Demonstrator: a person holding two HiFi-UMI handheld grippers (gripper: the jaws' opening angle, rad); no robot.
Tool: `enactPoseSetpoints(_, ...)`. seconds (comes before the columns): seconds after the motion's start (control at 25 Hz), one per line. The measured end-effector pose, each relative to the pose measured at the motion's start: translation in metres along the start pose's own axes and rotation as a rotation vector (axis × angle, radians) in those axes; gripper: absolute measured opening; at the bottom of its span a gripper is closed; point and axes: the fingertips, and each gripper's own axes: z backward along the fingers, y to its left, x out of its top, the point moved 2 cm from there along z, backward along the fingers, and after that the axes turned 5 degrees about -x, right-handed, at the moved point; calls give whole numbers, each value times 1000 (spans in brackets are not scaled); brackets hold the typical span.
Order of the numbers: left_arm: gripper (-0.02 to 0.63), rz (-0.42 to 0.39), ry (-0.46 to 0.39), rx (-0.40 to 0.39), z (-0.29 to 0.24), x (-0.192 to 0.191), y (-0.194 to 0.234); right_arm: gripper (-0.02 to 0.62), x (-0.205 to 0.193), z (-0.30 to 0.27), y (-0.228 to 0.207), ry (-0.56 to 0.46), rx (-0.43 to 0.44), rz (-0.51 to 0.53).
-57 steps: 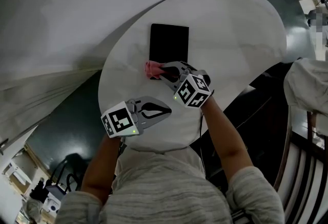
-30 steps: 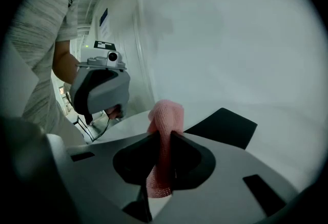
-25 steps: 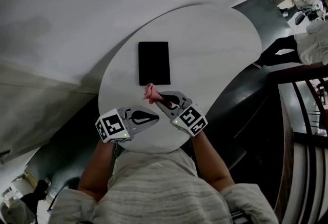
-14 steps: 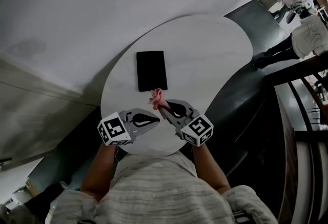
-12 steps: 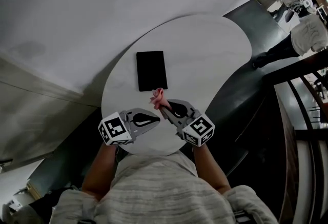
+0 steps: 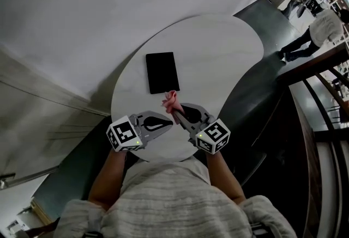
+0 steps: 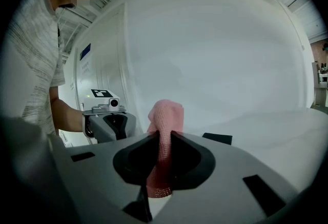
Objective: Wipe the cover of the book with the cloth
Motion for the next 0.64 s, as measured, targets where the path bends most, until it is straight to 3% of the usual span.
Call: enactPoseSetpoints(0.64, 14, -30, -1, 13, 2, 2, -5, 52, -1, 5, 0, -13, -19, -4)
